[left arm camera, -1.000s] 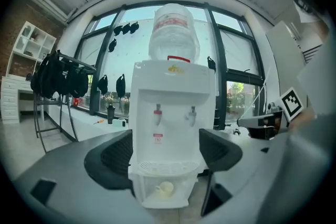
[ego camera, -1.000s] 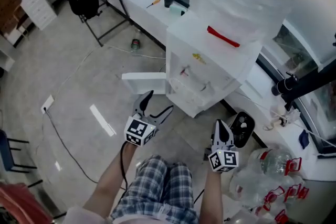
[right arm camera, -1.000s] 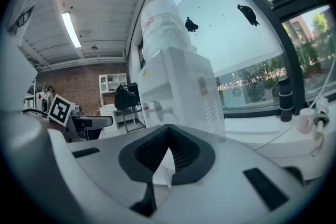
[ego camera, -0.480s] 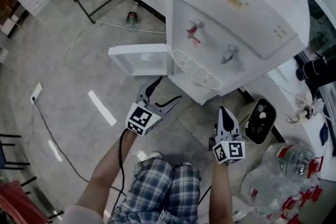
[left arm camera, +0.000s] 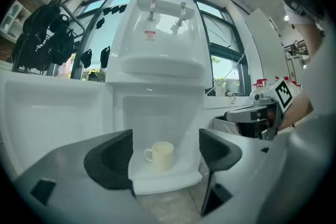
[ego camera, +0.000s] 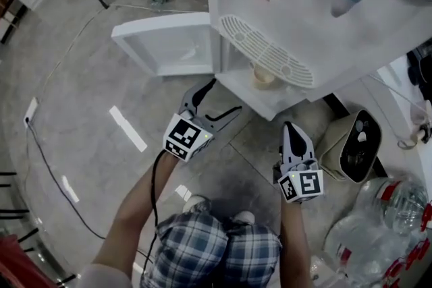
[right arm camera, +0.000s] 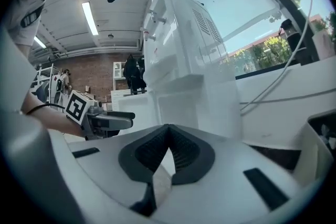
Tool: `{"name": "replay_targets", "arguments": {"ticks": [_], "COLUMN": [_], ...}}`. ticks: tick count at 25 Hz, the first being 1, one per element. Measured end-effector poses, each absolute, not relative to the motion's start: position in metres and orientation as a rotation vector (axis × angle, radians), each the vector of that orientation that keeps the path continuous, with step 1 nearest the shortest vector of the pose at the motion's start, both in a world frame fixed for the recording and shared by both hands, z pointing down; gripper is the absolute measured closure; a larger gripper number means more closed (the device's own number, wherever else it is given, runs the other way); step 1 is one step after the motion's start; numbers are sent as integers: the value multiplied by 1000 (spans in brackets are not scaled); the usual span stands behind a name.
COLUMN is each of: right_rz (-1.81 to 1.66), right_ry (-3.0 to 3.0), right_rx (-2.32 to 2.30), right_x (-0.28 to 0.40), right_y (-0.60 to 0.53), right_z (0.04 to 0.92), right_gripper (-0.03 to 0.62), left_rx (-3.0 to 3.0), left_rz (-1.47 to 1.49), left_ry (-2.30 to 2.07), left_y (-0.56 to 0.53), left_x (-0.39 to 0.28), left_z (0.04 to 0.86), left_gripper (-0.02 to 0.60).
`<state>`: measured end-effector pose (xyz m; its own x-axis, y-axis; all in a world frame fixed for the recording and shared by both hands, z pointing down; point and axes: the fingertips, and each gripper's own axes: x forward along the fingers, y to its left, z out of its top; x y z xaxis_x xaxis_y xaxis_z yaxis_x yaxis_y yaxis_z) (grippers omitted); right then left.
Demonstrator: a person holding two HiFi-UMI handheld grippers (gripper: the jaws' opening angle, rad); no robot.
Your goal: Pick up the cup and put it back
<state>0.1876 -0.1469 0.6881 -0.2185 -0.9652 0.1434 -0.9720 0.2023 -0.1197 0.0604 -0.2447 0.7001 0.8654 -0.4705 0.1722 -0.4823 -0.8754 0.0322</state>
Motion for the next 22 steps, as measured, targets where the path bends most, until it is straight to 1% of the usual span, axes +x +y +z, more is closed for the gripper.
{"name": "replay_targets", "arguments": {"ticks": [10, 22], "right_rz": [259, 274], "right_ry": [-2384, -2337], "right_rx": [1961, 2076], "right_x": [194, 201], "right_y": [-161, -192], "right_z": [753, 782], "right_gripper": [577, 577], "left_rx": [2946, 2920], "left_rz": [212, 199], "left_ry": [-776, -813], "left_y": [-258, -291], "left_x": [84, 138], "left_z": [784, 826], "left_gripper": [201, 201]}}
